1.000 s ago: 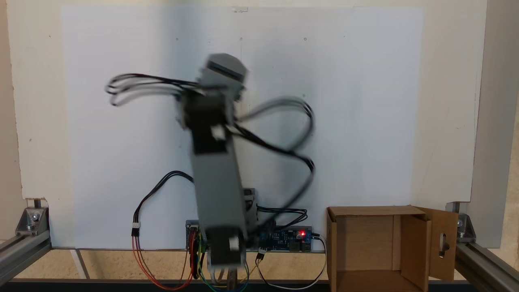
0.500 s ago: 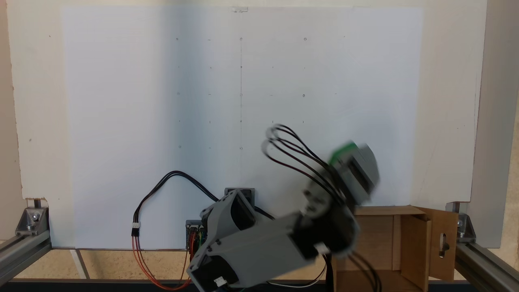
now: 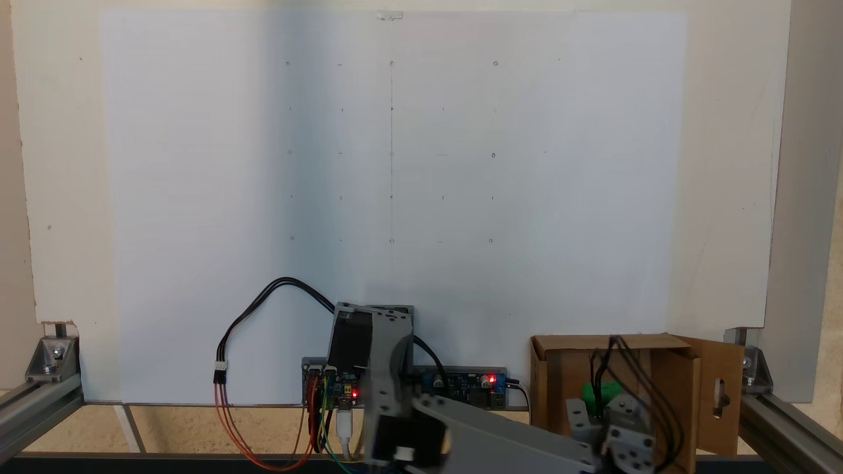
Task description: Grasp a green dice and put it in the bin.
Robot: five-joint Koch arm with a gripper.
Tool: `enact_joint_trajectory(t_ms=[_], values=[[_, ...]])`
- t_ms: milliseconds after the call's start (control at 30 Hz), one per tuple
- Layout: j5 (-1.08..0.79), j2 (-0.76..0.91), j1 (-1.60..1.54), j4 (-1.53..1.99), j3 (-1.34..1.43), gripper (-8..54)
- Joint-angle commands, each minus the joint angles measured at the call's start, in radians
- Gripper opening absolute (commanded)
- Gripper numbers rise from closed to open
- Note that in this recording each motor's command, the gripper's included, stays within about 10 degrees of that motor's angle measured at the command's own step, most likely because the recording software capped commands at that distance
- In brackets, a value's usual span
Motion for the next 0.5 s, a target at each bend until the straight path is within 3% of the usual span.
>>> enact_joint_trajectory(t_ms=[0, 200, 467], values=[[-0.095, -0.046, 0.017, -0.029, 0.005, 11.8], [-0.097, -0.184, 0.026, -0.173, 0.026, 11.8], [-0.097, -0.193, 0.028, -0.282, 0.026, 11.8]])
